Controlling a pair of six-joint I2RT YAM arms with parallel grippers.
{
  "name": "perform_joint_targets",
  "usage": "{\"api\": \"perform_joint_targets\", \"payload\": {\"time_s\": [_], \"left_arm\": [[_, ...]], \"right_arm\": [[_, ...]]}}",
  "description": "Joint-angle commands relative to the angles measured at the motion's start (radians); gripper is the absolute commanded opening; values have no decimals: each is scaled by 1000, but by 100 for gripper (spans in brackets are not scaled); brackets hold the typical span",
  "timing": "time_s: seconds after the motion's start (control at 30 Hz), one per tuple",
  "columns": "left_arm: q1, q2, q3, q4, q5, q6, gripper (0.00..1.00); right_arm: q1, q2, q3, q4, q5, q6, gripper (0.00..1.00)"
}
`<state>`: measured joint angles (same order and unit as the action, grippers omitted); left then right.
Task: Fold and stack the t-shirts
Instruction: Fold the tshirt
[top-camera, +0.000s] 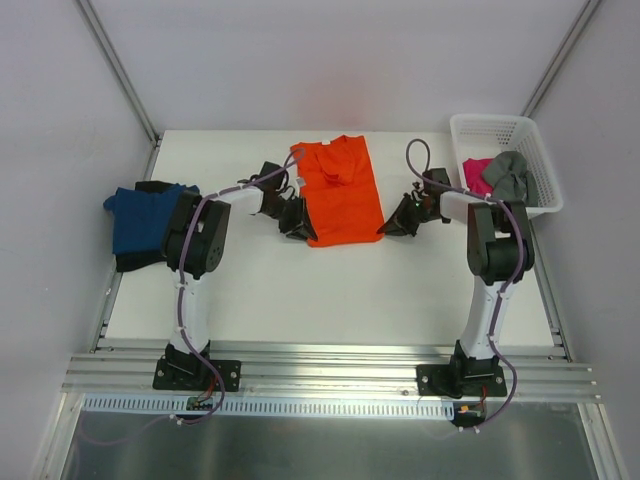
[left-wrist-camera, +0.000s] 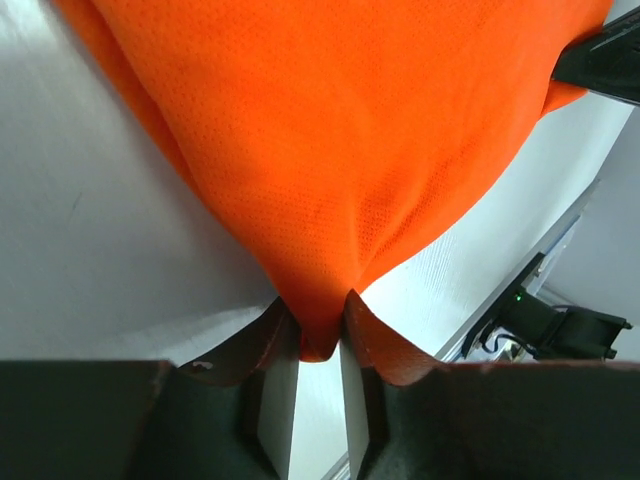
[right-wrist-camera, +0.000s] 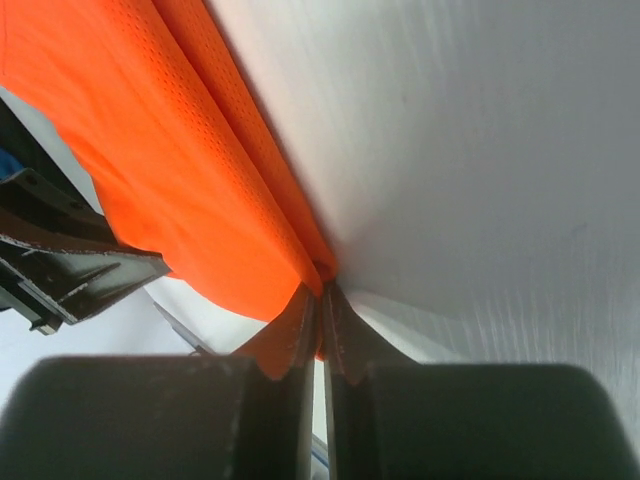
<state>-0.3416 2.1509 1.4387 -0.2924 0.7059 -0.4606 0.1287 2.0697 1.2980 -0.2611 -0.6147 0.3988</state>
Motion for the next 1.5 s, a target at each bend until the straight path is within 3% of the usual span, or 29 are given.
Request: {"api": "perform_joint_targets", "payload": {"time_s": [0.0, 0.1, 0.23, 0.6, 0.87, 1.1, 1.47], "left_arm": [[-11, -77, -41, -25, 4, 10, 20], [-8, -118, -75, -34, 21, 14, 15], [1, -206, -129, -44, 56, 25, 1], [-2, -454, -257, -57, 75, 42, 0], [4, -605, -285, -79, 49, 46, 0], [81, -592, -210, -100, -17, 77, 0], [118, -337, 28, -100, -88, 157, 0]], "right_arm": [[0, -80, -37, -38, 7, -15, 2], [2, -135, -72, -55, 4, -9, 0], [8, -220, -121, -76, -5, -8, 1], [114, -506, -264, -84, -10, 5, 1], [152, -638, -230, -105, 55, -12, 1], [129, -579, -115, -46, 81, -6, 1], [103, -226, 220, 20, 69, -3, 1]]}}
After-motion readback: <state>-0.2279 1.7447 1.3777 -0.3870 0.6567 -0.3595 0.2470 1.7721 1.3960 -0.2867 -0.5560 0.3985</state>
